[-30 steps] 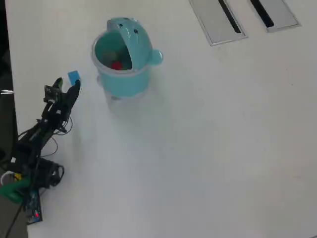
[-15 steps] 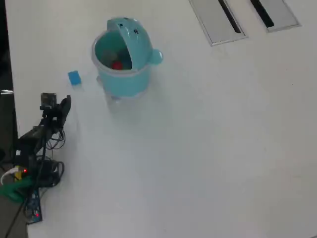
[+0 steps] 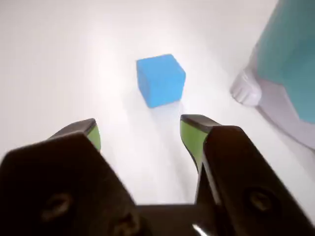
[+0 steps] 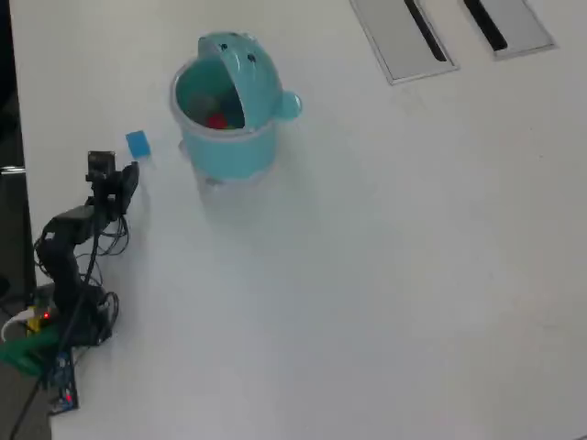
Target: Grasp RGB lego blocks and put them in the bin one by one.
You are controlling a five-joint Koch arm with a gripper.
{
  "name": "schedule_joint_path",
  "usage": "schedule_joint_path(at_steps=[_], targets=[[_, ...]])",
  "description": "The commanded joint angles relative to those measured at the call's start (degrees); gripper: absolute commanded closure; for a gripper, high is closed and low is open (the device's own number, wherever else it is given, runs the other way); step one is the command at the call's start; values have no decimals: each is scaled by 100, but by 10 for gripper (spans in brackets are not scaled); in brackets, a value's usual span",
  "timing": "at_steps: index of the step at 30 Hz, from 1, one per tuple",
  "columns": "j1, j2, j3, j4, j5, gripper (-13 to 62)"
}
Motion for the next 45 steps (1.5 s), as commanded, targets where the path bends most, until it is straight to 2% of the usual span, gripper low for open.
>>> schedule_joint_path(at_steps=[1,12,22,45], targets=[[-18,-149,-571,-132,-88,194],[422,-1046,-1468,-132,-88,194],[299,-1758,-2461,-26,-26,193],[193,-2602,-3560,132,53,194]])
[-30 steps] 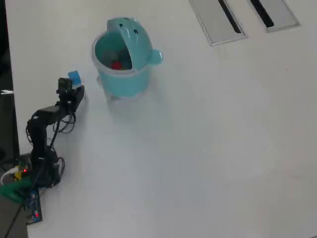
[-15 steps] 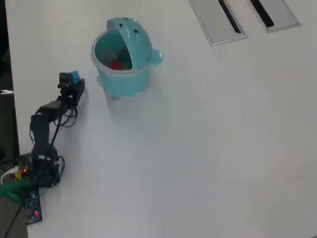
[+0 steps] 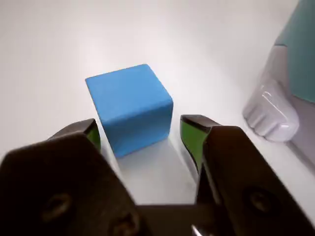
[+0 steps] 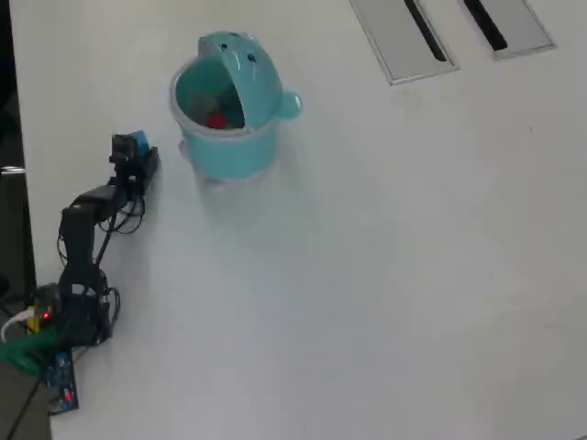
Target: Grasp RGB lego blocks and put them in the bin one by one.
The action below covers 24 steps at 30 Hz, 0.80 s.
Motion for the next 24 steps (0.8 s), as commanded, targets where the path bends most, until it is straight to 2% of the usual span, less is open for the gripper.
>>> schedule_joint_path(at_steps=[1,13,15,18,19,24], targets=[[-62,44,-571,-18,-9,194],[-158,-422,-1081,-9,-9,204],[-202,-413,-1037,-9,26,265],[-255,-176,-835,-62,475,414],[-281,-141,-817,-97,562,438],[-369,185,-642,-79,562,439]])
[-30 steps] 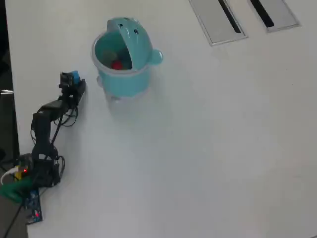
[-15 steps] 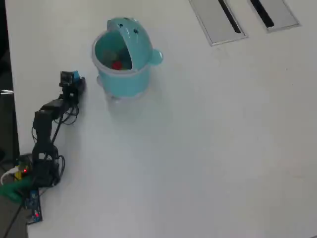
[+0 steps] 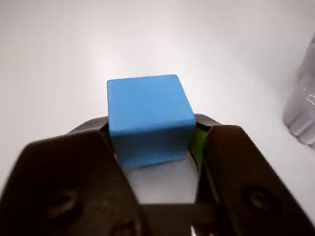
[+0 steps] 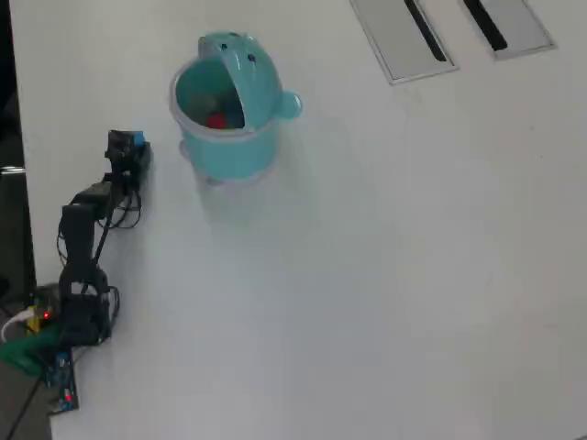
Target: Grasp RGB lego blocks and put them in the bin one by one.
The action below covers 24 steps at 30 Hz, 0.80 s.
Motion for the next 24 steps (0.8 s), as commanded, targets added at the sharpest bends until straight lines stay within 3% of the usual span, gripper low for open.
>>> schedule_joint_path(at_steps=[1,12,24], targets=[[-105,580,-35,-79,9,439],[62,2408,1292,18,9,439],[729,4131,1564,809,-18,438]])
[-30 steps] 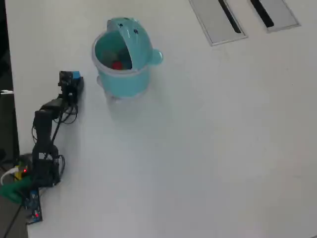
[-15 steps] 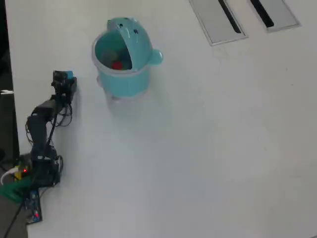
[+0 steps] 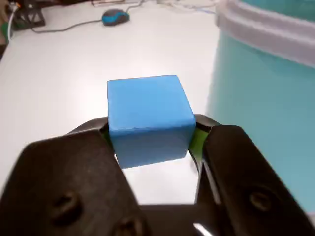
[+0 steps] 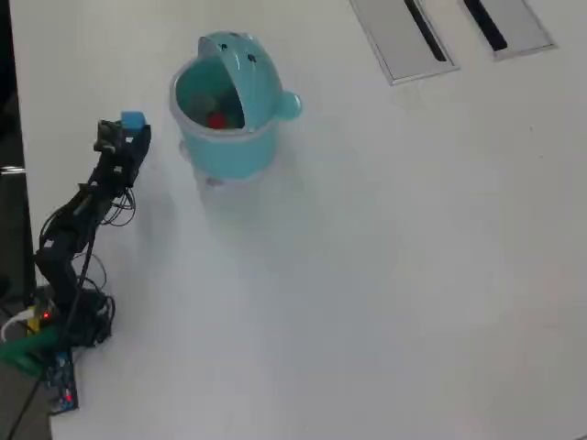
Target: Grasp RGB lego blocks and put them in the bin one by one.
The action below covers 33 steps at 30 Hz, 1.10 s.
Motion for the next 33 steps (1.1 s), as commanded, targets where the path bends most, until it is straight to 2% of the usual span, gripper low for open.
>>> schedule_joint_path(at_steps=[1,10,22,29,30,33], targets=[[88,448,-290,26,-26,438],[396,800,-519,105,-35,436],[879,870,-1714,501,-35,436],[1125,176,-2892,677,-18,436],[1125,-272,-3322,703,-9,436],[1213,-659,-3762,791,-9,435]])
